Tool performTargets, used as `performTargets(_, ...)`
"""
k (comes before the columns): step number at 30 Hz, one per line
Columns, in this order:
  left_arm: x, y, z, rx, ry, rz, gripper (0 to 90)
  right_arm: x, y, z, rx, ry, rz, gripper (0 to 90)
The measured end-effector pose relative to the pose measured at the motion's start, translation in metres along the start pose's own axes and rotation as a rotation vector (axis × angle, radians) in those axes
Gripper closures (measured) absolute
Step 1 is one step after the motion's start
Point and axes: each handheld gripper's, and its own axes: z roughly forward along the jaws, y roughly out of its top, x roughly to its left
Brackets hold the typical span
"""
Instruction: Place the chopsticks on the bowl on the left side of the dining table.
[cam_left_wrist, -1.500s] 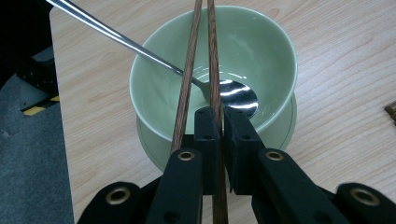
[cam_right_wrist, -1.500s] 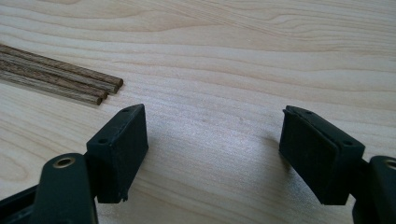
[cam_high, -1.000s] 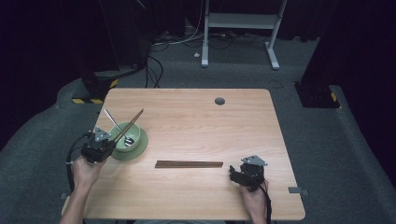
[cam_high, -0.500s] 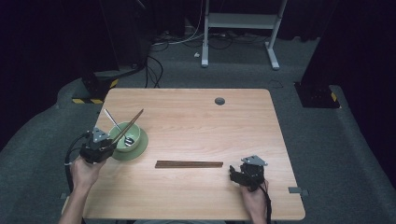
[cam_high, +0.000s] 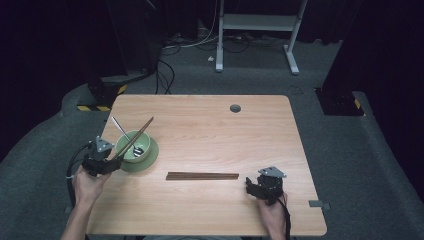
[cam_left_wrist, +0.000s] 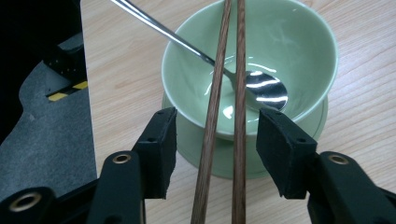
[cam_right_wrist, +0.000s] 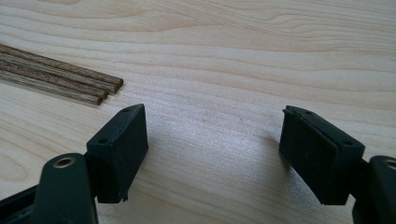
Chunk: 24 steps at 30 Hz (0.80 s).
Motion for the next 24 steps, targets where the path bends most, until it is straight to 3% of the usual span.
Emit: performTargets(24,0.015,-0.006,0.006,0.036,0.008,-0.029,44.4,0.000,0.000,0.000,0.000,0.000,0.000,23.0)
